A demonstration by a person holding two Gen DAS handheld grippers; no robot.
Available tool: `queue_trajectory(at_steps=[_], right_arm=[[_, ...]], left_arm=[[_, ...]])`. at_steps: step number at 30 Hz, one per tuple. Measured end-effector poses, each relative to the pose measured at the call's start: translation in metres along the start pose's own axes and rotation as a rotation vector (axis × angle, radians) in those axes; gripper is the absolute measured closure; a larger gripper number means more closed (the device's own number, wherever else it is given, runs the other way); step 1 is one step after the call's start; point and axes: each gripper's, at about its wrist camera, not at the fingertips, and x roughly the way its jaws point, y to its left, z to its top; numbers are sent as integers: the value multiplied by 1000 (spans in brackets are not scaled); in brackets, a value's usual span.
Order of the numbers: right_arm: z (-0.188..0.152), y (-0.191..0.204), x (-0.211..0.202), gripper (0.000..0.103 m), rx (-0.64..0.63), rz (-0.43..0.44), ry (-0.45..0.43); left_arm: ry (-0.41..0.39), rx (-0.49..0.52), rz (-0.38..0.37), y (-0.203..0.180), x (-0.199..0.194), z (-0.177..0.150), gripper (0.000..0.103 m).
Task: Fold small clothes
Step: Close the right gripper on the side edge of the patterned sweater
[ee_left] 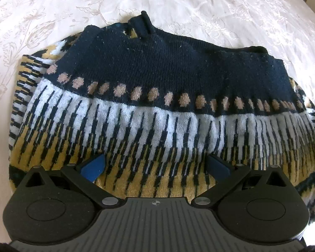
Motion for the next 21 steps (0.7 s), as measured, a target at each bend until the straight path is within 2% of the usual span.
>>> queue_trajectory(at_steps=[5,8,10,13,15,18,21], right_arm=[[-2,4,-2,0,-20,-17,3],[-7,14,-2,13,-63,-73,-4],[-11,18,-4,35,-81,-107,-8],[-16,22,-8,52,-91,-163,-22],[-19,27,-11,59,-101,-199,-37],[-22,39,-14,64,-121,-235,-60],[-25,51,-14,65,-140,-262,-78]], left_arm=[[-7,3,-7,0,-1,-5,0],[-2,3,-12,0,-1,-5,0],[7,9,-19,0,-1,-4,0],[15,17,-33,3,-3,-1,0],[16,23,-39,4,-2,0,0],[11,24,-40,5,-2,0,0],[8,25,-38,4,-2,-1,0]])
